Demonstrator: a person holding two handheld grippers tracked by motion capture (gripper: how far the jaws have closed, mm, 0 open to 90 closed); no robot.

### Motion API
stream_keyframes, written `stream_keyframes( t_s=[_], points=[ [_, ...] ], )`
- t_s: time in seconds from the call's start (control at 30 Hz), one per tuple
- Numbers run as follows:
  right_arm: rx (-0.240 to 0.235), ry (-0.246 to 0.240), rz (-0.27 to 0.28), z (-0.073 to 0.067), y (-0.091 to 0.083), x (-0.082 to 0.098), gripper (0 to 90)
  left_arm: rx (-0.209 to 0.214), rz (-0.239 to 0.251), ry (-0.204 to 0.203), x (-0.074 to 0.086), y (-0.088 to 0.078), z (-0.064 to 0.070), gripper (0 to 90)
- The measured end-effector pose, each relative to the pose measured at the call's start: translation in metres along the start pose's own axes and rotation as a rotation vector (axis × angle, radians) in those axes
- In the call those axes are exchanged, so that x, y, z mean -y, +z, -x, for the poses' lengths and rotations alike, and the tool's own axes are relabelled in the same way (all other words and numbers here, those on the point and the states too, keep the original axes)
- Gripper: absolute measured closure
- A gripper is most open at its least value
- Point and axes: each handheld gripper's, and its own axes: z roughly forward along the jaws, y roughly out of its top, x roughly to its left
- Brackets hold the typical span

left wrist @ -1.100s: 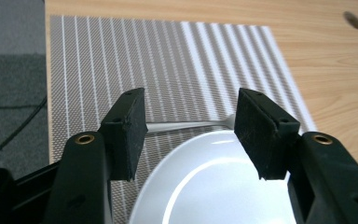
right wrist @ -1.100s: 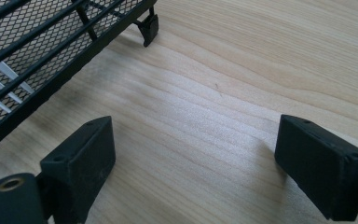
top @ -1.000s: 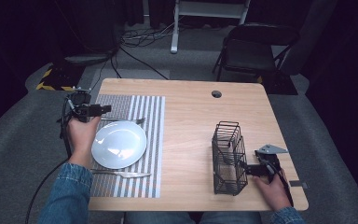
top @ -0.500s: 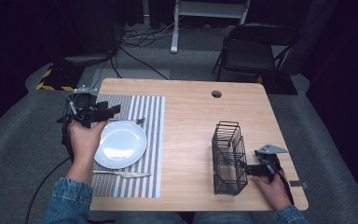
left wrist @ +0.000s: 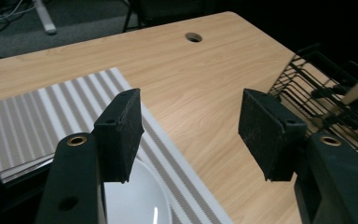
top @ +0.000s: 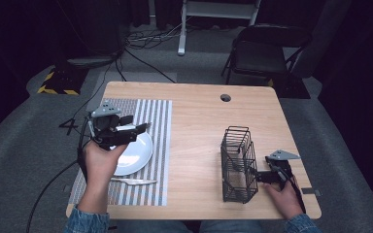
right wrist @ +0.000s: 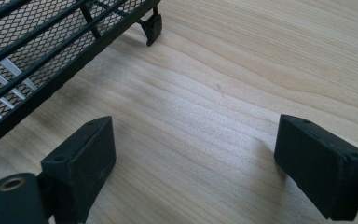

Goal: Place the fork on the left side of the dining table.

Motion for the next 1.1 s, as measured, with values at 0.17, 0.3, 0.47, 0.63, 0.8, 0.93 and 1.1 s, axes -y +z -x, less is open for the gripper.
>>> stream_keyframes(
  t_s=[0.17, 0.3, 0.47, 0.63, 0.8, 0.93, 1.1],
  points=[
    [0.000, 0.000, 0.000, 0.000, 0.000, 0.000, 12.5, 0.049, 0.022, -0.008, 0.007, 0.003, 0.011, 38.7],
    [0.000, 0.000, 0.000, 0.000, 0.000, 0.000, 12.5, 0.085, 0.018, -0.028, 0.016, 0.011, 0.016, 39.2],
    [0.000, 0.000, 0.000, 0.000, 0.000, 0.000, 12.5, 0.095, 0.028, -0.041, 0.023, 0.015, 0.024, 39.5],
    [-0.001, 0.000, 0.000, 0.000, 0.000, 0.000, 12.5, 0.081, 0.035, -0.014, 0.032, 0.021, 0.034, 40.7],
    [-0.004, -0.002, 0.000, 0.000, 0.000, 0.000, 12.6, 0.106, 0.030, -0.016, 0.043, 0.034, 0.041, 39.6],
    [-0.006, -0.003, 0.001, 0.001, 0.000, 0.000, 12.6, 0.106, -0.018, -0.023, 0.049, 0.051, 0.047, 39.3],
    [-0.006, -0.005, 0.002, 0.001, 0.000, 0.000, 12.6, 0.093, -0.058, -0.004, 0.057, 0.070, 0.055, 39.4]
  ],
)
